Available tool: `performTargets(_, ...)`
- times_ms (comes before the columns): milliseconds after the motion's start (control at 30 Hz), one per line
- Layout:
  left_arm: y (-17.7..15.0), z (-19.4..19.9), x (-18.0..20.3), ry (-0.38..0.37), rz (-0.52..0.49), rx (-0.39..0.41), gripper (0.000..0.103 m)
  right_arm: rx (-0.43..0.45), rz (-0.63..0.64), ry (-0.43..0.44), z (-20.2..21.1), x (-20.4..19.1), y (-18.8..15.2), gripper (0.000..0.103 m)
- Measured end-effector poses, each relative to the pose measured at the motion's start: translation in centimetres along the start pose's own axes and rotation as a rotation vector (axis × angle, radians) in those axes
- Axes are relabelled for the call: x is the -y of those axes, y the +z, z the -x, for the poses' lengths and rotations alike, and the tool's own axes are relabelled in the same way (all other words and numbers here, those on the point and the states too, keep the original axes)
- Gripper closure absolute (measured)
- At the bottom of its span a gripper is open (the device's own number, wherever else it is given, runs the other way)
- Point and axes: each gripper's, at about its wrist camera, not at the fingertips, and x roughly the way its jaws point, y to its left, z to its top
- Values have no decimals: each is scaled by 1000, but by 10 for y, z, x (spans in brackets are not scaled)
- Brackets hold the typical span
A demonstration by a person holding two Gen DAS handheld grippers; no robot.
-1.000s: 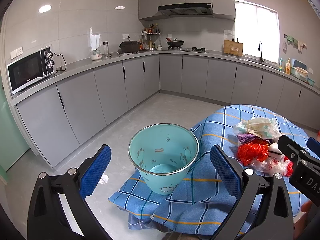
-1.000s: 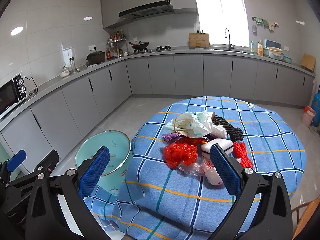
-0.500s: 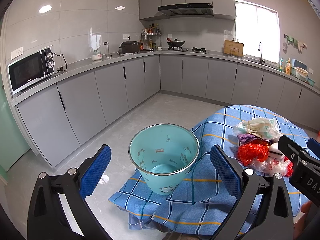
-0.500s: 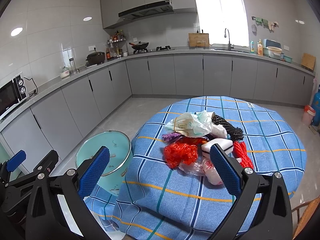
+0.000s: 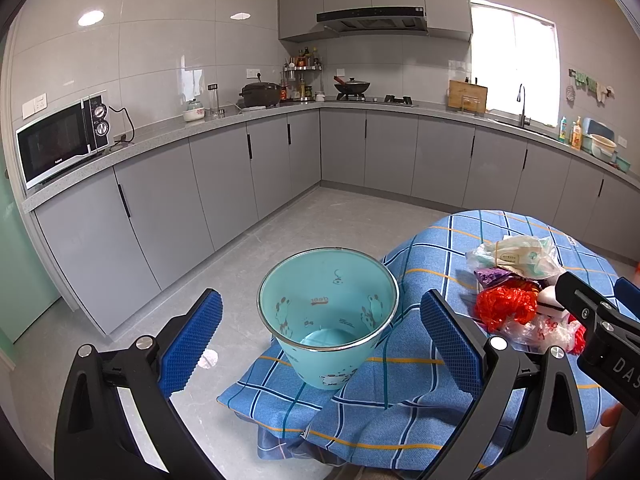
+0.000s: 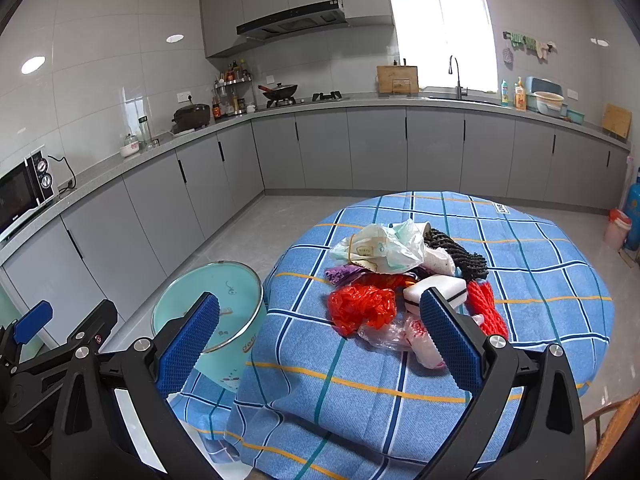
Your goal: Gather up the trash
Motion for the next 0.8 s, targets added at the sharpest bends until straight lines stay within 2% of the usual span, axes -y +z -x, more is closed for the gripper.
performTargets(800,-1,0,-2,2,0,-6,6,-6,-9,3,-1,-2,-1,4)
